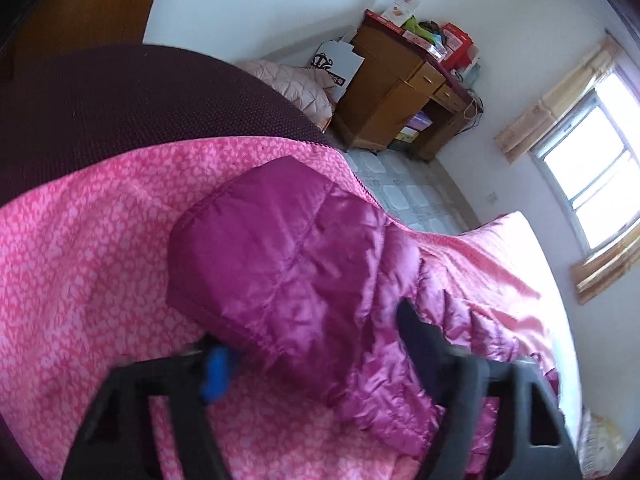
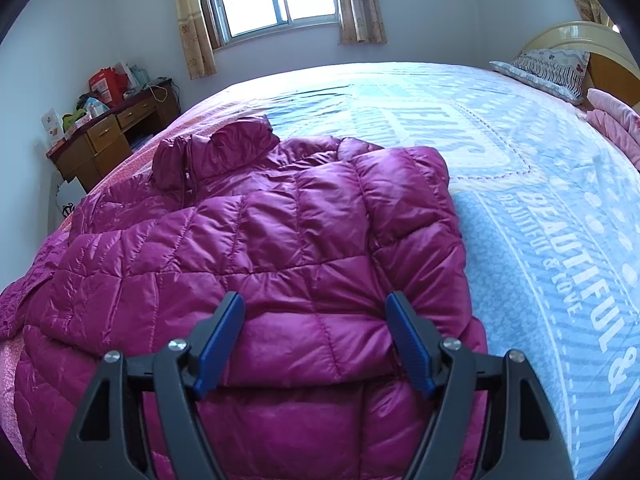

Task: Fold large clothes
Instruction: 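Grasp the other sleeve with the left tool and lift it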

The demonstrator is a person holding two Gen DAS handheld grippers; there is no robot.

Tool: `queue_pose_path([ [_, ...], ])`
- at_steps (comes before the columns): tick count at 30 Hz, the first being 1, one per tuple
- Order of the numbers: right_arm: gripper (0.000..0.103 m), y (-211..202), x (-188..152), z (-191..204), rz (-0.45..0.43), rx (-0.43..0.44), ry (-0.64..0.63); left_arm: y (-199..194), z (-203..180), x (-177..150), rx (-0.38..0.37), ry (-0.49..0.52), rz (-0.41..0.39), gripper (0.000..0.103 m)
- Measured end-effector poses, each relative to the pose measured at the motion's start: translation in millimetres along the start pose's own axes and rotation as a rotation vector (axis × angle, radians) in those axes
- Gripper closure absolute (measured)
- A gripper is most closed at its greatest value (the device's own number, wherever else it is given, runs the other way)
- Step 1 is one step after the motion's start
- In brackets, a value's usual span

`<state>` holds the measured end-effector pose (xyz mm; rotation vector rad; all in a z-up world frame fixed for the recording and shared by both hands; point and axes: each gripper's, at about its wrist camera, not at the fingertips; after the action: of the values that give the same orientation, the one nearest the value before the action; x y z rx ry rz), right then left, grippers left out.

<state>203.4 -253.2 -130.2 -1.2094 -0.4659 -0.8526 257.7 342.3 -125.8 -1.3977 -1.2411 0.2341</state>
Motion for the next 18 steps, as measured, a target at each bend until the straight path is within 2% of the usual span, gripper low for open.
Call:
queue_pose_path([
  [1,0.027,0.1,-0.1,-0.1,-0.001,0.001,0.001,2.8,-0.9,-2.7,0.002,0.01,-0.003,0.07],
  [3,0.027,0.3,-0.6,-0.6,-0.002,0.003,0.005,6.7,-3.6,-3.1,0.004,0.024,-0.008,0.078],
  [6,0.027,-0.1,-0.8,-2.2,-0.005,0.011,0.012,4.4,-11.0,-3.9,0.018,0.074,-0.07,0.094],
  [9,0.027,-1.9,-0.8,-5.0,-0.014,0.028,0.027,-20.5,-43.8,-9.0,-0.006,0.171,-0.178,0.094],
  [12,0.027,-4.1,-1.0,-9.4,-0.026,0.047,0.043,-66.6,-89.6,-32.5,-0.104,0.317,-0.299,0.094],
  [14,0.027,-5.9,-1.5,-12.2,-0.035,0.063,0.057,-98.9,-122.3,-60.5,-0.183,0.432,-0.376,0.094],
  [18,0.027,-9.0,-1.8,-16.2,-0.05,0.089,0.083,-156.5,-179.4,-142.0,-0.365,0.682,-0.488,0.094],
])
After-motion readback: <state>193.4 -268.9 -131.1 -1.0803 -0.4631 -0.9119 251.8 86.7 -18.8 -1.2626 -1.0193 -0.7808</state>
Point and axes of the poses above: each gripper's, at about its wrist camera, not at the fingertips, and y roughly the way its jaws point, z to its left, x to its top, and after that the axes turned 14 degrees about x, right-handed
